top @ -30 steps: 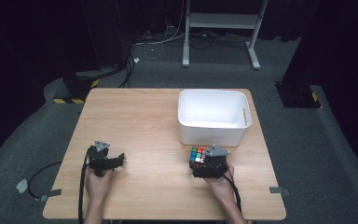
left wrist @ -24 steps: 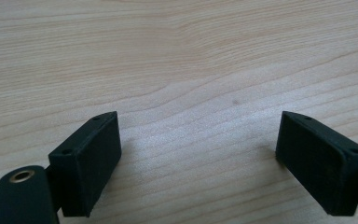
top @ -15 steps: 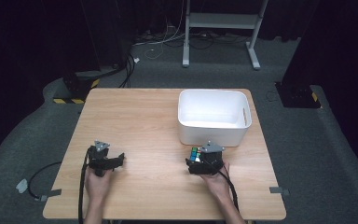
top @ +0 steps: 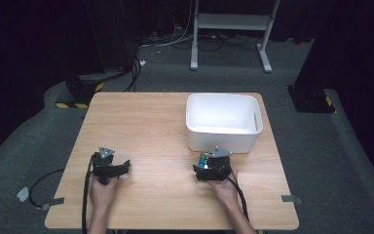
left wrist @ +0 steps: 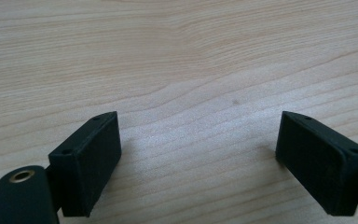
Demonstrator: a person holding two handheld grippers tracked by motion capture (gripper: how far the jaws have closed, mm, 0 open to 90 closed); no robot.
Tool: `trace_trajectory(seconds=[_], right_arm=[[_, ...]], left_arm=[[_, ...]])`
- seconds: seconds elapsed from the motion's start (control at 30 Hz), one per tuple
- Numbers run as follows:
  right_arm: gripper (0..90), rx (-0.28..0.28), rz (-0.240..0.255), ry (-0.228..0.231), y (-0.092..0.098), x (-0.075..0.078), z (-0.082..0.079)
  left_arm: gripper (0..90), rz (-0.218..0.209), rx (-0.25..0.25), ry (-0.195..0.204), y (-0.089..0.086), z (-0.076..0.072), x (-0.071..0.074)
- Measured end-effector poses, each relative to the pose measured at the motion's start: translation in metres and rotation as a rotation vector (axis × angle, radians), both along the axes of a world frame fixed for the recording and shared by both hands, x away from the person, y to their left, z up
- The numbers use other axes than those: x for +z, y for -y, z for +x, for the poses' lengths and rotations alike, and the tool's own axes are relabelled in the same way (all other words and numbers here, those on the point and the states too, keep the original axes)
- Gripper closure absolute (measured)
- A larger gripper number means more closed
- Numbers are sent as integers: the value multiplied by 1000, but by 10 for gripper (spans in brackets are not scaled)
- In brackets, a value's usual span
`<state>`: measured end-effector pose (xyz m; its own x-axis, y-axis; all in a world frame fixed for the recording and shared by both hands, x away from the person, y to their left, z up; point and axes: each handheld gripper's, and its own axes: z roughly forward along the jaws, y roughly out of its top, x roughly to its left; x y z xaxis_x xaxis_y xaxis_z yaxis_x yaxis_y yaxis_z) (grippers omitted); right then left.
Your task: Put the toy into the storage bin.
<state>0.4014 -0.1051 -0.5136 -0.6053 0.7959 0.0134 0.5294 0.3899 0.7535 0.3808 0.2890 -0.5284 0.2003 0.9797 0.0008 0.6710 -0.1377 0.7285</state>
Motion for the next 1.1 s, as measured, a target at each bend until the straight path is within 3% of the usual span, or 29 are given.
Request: trace_trajectory(seconds=[1.1], right_arm=[[134,25,-43,22,1,0,-3]], left_arm=[[143,0,4,0,0,1,0]])
